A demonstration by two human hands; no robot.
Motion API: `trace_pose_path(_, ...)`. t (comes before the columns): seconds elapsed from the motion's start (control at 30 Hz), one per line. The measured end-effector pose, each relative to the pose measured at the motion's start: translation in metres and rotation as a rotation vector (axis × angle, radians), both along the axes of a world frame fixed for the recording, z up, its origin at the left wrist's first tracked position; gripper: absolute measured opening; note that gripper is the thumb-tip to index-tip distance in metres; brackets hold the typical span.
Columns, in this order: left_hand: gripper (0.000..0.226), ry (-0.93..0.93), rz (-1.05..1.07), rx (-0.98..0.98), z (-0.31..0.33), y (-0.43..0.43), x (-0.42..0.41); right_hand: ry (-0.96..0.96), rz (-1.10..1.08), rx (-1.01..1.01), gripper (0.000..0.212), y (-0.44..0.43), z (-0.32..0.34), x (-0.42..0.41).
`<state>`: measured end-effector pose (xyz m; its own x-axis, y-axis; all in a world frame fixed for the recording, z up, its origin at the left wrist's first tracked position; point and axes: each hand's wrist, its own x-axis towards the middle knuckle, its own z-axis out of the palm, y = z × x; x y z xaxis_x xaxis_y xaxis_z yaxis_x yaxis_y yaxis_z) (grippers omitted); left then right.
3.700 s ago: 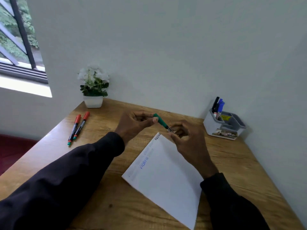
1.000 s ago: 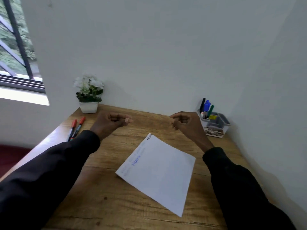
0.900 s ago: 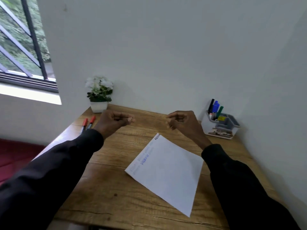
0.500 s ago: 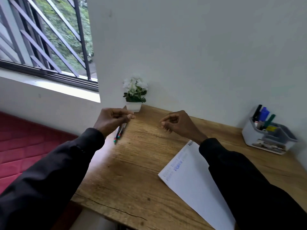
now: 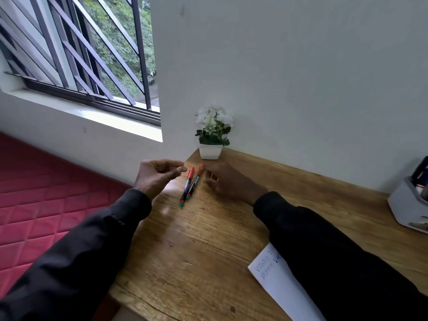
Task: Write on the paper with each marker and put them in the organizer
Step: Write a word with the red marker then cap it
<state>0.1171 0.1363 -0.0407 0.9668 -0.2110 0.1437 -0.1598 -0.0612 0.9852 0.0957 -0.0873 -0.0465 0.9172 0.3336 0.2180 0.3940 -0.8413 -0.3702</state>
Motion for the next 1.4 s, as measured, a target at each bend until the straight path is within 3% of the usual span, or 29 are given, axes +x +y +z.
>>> trace_pose_path(0.13,0.025,-0.006,-0.023,0.021,0.0,0.002,0.002,0.002,0.016,-0.121,0.026,0.012,-0.004,0.007)
trace_pose_path(0.2,0.027,0.001,-0.036,0.019,0.0,0.003,0.002,0.019,0.005,-0.124,0.014,0.01,-0.005,0.005)
trace_pose_path(0.5,0.025,0.011,-0.108,0.003,0.007,-0.014,-0.006,0.031,-0.202,-0.151,0.012,-0.038,0.004,-0.041)
trace_pose_path(0.67,0.021,-0.004,-0.19,0.064,0.013,-0.044,-0.024,0.004,-0.301,-0.031,0.015,-0.074,0.009,-0.074)
trace_pose_path(0.87,0.032,-0.169,-0.361,0.242,0.012,-0.099,-0.047,-0.19,-0.27,0.086,0.022,-0.099,0.021,-0.111)
trace_pose_path(1.03,0.021,-0.373,-0.444,0.276,0.019,-0.132,-0.06,-0.223,-0.315,0.12,0.011,-0.109,0.029,-0.138)
trace_pose_path(1.1,0.02,-0.395,-0.435,0.243,0.02,-0.137,-0.062,-0.207,-0.357,0.273,0.006,-0.113,0.032,-0.149)
trace_pose_path(1.27,0.013,-0.369,-0.435,0.156,0.021,-0.142,-0.069,-0.1,-0.317,0.983,0.016,-0.123,0.046,-0.179)
trace_pose_path(1.4,0.011,-0.4,-0.488,0.13,0.022,-0.149,-0.075,0.023,-0.242,1.211,0.029,-0.116,0.044,-0.182)
